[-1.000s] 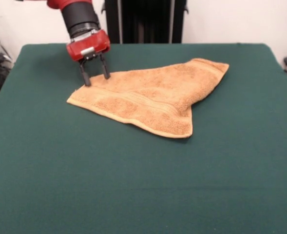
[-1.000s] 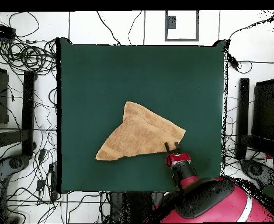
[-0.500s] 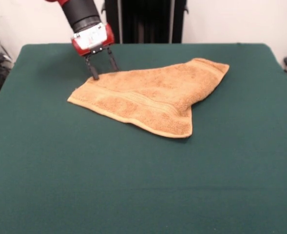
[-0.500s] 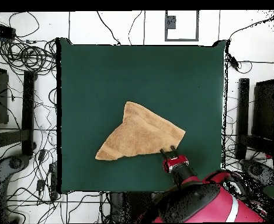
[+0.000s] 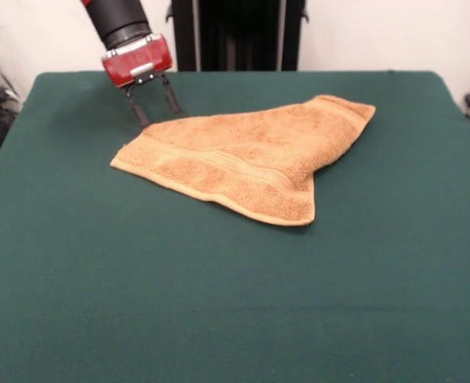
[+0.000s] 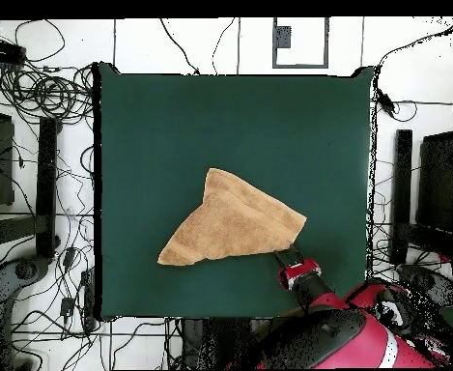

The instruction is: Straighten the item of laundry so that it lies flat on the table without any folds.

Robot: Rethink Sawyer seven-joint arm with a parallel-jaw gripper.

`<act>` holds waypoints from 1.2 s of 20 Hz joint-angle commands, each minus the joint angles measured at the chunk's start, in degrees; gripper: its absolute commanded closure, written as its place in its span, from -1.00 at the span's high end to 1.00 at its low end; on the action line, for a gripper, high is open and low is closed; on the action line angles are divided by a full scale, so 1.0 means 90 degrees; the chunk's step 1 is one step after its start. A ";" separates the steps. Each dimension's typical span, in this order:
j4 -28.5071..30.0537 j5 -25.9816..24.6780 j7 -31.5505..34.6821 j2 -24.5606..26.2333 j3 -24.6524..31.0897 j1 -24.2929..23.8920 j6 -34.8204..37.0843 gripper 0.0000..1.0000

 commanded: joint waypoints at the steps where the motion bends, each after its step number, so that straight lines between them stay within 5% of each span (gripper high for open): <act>1: -0.0425 -0.0092 0.1925 0.0298 0.0933 0.0163 0.0324 1.00; 24: -0.0470 -0.0099 0.1974 0.0308 0.0939 0.0251 0.0498 1.00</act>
